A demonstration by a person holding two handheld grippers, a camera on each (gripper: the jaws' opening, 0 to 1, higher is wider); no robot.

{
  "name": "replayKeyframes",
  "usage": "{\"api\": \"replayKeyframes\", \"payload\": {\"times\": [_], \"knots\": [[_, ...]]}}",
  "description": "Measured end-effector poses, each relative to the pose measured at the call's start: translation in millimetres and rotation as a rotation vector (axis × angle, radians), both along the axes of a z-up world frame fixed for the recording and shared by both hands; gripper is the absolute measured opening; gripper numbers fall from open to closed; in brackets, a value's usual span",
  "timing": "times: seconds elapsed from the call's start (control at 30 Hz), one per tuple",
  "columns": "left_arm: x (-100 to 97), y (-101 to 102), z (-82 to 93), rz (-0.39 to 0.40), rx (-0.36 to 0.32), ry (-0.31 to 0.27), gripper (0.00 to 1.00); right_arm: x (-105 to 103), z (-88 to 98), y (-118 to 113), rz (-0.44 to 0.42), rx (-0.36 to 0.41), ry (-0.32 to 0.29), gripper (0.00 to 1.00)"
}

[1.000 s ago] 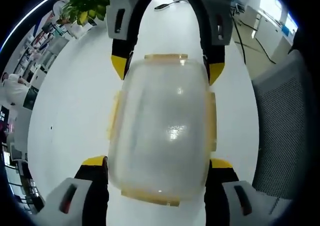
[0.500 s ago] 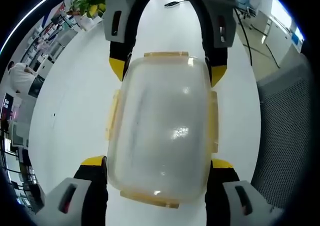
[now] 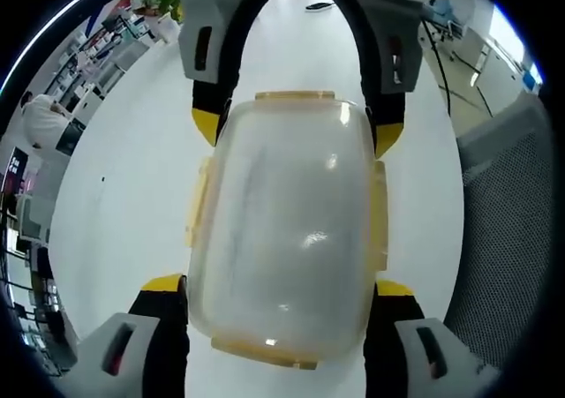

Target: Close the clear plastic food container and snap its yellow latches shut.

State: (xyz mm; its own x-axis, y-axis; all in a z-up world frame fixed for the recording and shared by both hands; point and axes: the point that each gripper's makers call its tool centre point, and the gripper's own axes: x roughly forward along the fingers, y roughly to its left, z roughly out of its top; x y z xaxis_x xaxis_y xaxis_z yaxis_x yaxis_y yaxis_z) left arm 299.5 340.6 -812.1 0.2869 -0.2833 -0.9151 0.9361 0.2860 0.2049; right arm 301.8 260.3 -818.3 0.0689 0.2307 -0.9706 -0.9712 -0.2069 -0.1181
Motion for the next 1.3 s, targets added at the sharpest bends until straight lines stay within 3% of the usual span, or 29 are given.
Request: {"api": "replayKeyframes", "payload": {"times": [0.43,1.3], "knots": [[13.3,31.6,-0.4,-0.03,0.004,0.015,0.8,10.2,-1.0,32.4,-0.033,-0.008,-0.011,0.8],[53.5,43.1,-1.5,-0.174,-0.004,0.031,0.81,40.8,-2.4,46.4,-0.188,0.005,-0.019,0.81]]}}
